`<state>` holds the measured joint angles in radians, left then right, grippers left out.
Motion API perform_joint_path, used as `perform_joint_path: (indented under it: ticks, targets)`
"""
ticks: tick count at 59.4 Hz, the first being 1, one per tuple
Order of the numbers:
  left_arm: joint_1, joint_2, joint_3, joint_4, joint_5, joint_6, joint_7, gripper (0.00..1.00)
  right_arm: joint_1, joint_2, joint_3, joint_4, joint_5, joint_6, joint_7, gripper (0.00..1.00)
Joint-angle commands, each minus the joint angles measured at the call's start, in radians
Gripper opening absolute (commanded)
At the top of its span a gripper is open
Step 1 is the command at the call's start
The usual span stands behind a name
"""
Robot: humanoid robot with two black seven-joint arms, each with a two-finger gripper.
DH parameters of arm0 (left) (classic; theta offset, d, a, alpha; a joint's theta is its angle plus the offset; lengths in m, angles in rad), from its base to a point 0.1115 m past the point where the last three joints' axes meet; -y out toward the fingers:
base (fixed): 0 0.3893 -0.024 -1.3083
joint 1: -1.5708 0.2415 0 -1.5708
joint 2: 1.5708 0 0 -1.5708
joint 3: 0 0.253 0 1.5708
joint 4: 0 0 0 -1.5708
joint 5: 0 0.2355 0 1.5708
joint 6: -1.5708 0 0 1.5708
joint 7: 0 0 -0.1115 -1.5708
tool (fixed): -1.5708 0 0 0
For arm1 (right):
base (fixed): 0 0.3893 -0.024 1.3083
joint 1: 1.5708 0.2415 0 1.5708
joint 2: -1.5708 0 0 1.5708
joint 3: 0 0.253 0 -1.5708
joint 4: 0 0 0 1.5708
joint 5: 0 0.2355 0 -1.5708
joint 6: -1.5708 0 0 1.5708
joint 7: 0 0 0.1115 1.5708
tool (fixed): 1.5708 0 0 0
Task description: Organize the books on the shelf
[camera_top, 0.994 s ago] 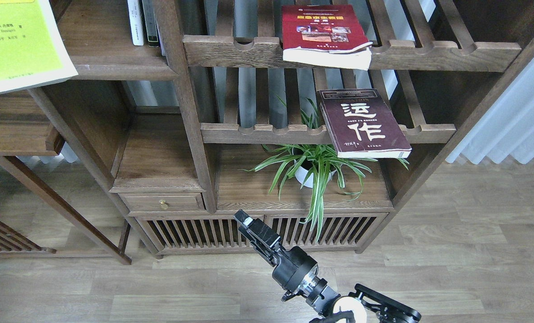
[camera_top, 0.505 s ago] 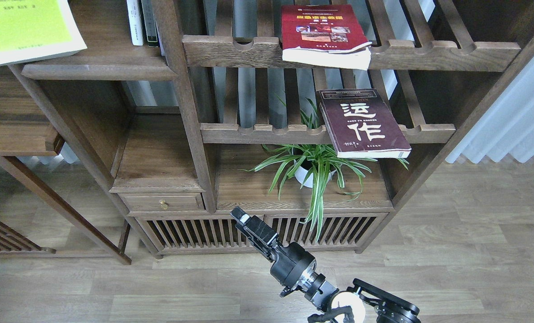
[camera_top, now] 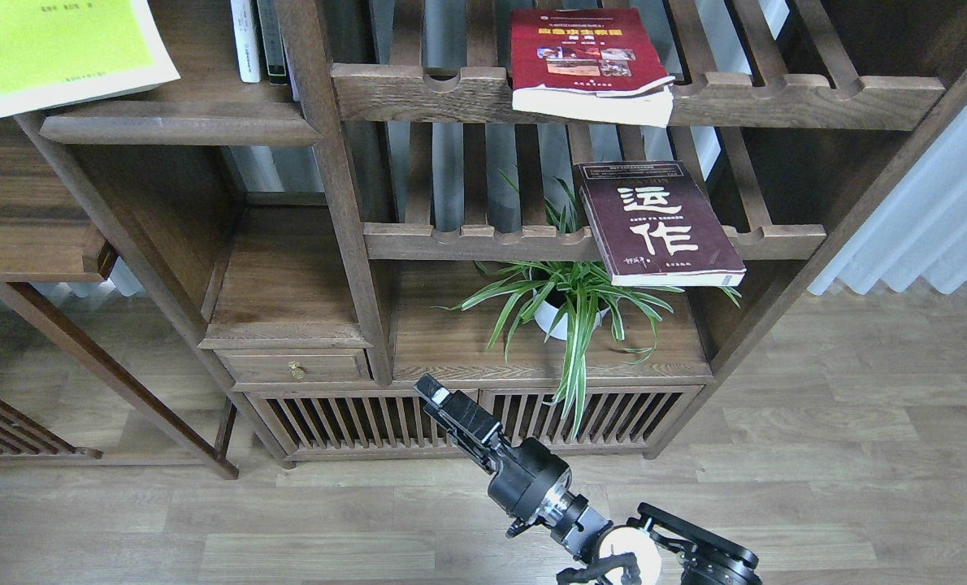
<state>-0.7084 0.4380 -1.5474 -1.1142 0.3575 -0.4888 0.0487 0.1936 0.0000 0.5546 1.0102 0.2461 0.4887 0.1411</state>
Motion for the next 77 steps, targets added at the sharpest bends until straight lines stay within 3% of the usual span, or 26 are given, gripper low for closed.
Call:
perform_joint_path:
  ticks: [1,12,33,42,55,62,77]
  targets:
    - [-0.014,-0.059,-0.028,0.017,0.038,0.0,-0.001,0.01,-0.005,0.0,-0.002,-0.001,-0.011,0.0,0.0,0.75]
    - [-0.023,-0.074,-0.026,0.027,0.041,0.0,-0.026,0.01,-0.008,0.0,-0.002,-0.001,-0.027,0.0,0.0,0.75]
    - [-0.048,-0.064,-0.045,0.059,0.093,0.0,-0.033,0.01,-0.011,0.0,-0.025,-0.012,-0.027,0.0,0.0,0.75]
    - [-0.103,-0.071,-0.037,0.105,0.126,0.0,-0.104,0.01,-0.009,0.0,-0.028,-0.01,-0.027,0.0,0.0,0.75]
    - [-0.123,-0.068,-0.031,0.131,0.156,0.0,-0.127,0.01,-0.014,0.0,-0.027,-0.012,-0.027,0.0,0.0,0.75]
    - [-0.135,-0.07,-0.025,0.162,0.195,0.0,-0.177,0.0,-0.013,0.0,-0.027,-0.012,-0.027,0.0,0.0,0.75]
    - [-0.172,-0.078,0.053,0.223,0.268,0.0,-0.335,0.0,-0.013,0.0,-0.025,-0.012,-0.03,0.0,0.0,0.75]
